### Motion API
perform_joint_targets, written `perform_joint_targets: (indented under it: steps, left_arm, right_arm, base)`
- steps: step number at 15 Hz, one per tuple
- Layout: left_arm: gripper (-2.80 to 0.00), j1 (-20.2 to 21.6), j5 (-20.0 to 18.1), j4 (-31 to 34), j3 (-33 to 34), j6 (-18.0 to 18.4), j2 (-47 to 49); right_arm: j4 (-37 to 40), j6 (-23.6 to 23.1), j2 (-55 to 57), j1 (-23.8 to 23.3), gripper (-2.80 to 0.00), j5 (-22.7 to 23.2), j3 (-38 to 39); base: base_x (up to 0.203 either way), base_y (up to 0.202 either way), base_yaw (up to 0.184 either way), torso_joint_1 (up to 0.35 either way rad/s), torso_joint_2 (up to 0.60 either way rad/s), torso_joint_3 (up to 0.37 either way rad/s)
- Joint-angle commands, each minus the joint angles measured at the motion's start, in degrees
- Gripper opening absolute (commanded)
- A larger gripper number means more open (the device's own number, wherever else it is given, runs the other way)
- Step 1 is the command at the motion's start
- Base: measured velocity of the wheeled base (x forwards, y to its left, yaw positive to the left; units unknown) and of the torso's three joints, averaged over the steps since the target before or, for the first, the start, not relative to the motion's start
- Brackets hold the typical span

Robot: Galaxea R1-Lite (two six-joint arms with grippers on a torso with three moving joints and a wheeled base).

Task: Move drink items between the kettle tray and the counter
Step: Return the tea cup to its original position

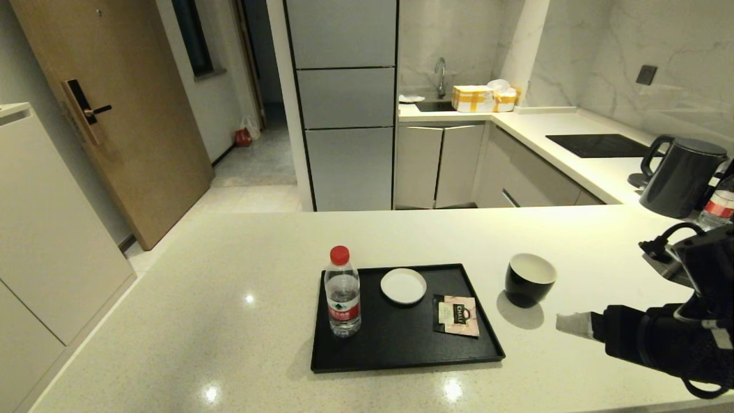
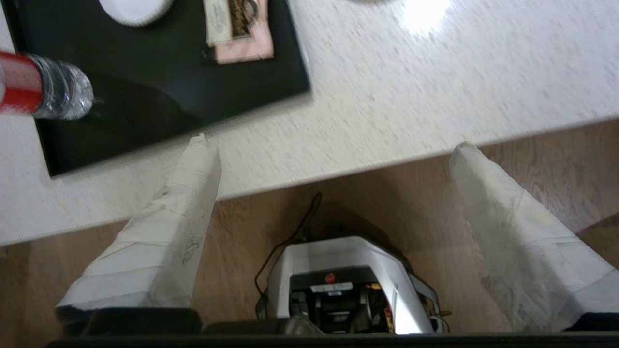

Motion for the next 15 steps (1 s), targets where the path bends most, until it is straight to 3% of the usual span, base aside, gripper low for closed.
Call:
perform_joint_targets:
  steps: [1, 5, 7, 9, 12, 15]
  left_arm:
    - [-2.8, 0.0, 0.0, 0.0, 0.1, 0.0, -0.1]
    - [-2.8, 0.0, 0.0, 0.0, 0.1, 0.0, -0.1]
    - [-2.8, 0.0, 0.0, 0.0, 0.1, 0.0, -0.1]
    - [-2.8, 0.0, 0.0, 0.0, 0.1, 0.0, -0.1]
    - [-2.8, 0.0, 0.0, 0.0, 0.1, 0.0, -0.1]
    - [-2.8, 0.0, 0.0, 0.0, 0.1, 0.0, -0.1]
  right_arm:
    - [0.1, 0.4, -4.1, 0.0, -2.8, 0.2, 3.0]
    - [-0.9, 0.5, -0.7, -1.3, -2.8, 0.9, 3.9]
    - [-6.0, 0.0, 7.3, -3.3, -2.8, 0.8, 5.3]
    - [-20.7, -2.1, 17.4, -4.3, -2.8, -1.4, 9.6]
    - [-49.8, -5.9, 31.4, -6.3, -2.8, -3.8, 17.0]
    - [-71.7, -11.3, 42.3, -9.5, -2.8, -5.3, 23.7]
  base:
    - [0.0, 0.0, 0.0, 0.0, 0.0, 0.0]
    - [0.0, 0.0, 0.0, 0.0, 0.0, 0.0]
    - [0.0, 0.0, 0.0, 0.0, 0.0, 0.0]
    - [0.0, 0.0, 0.0, 0.0, 0.0, 0.0]
    - [0.0, 0.0, 0.0, 0.0, 0.0, 0.0]
    - [0.0, 0.0, 0.0, 0.0, 0.0, 0.0]
